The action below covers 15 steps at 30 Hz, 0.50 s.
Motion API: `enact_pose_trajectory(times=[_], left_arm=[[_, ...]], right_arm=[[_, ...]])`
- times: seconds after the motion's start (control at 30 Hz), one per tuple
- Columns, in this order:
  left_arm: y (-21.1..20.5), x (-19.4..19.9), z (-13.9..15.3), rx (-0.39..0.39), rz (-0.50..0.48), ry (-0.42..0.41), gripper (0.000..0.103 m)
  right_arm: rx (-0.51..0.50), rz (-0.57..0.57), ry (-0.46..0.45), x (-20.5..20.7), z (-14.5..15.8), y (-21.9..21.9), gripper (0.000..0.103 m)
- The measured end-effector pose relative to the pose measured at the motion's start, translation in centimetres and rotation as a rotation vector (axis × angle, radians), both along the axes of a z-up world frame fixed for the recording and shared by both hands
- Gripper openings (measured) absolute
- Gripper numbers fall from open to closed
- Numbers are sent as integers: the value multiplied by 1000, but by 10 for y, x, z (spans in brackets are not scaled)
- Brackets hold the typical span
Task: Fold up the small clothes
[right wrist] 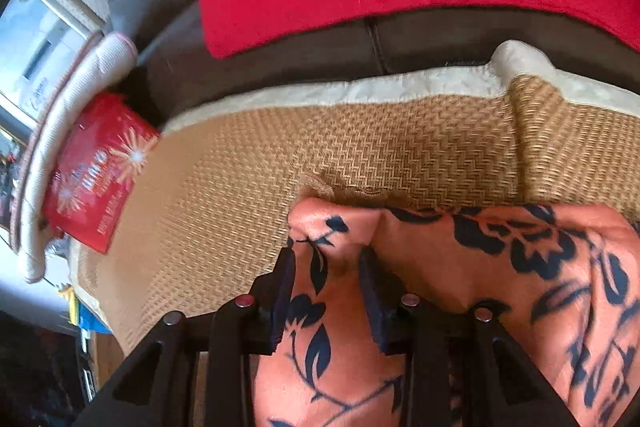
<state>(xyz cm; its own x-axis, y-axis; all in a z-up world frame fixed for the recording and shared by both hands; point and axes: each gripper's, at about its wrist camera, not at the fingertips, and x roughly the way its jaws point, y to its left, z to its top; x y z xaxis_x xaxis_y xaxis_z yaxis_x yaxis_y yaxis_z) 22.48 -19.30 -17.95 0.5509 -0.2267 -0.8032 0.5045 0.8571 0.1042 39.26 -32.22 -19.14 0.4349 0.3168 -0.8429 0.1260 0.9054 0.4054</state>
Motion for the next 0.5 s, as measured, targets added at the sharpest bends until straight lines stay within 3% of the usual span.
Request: enact_pose_trajectory(times=[0.13, 0.3, 0.4, 0.47, 0.5], left_arm=[[5, 1, 1, -1, 8, -4, 84], [5, 0, 2, 1, 26, -9, 84], [0, -3, 0, 18, 28, -19, 84], [-6, -5, 0, 26, 22, -30, 84], [-5, -2, -3, 35, 23, -36, 84]], right_arm=[[-73, -31, -95, -37, 29, -21, 37], [-220, -94, -144, -82, 57, -56, 37], [-274, -152, -73, -89, 41, -77, 37], [-208, -177, 20, -85, 12, -95, 37], [-173, -192, 3, -88, 9, -99, 37]])
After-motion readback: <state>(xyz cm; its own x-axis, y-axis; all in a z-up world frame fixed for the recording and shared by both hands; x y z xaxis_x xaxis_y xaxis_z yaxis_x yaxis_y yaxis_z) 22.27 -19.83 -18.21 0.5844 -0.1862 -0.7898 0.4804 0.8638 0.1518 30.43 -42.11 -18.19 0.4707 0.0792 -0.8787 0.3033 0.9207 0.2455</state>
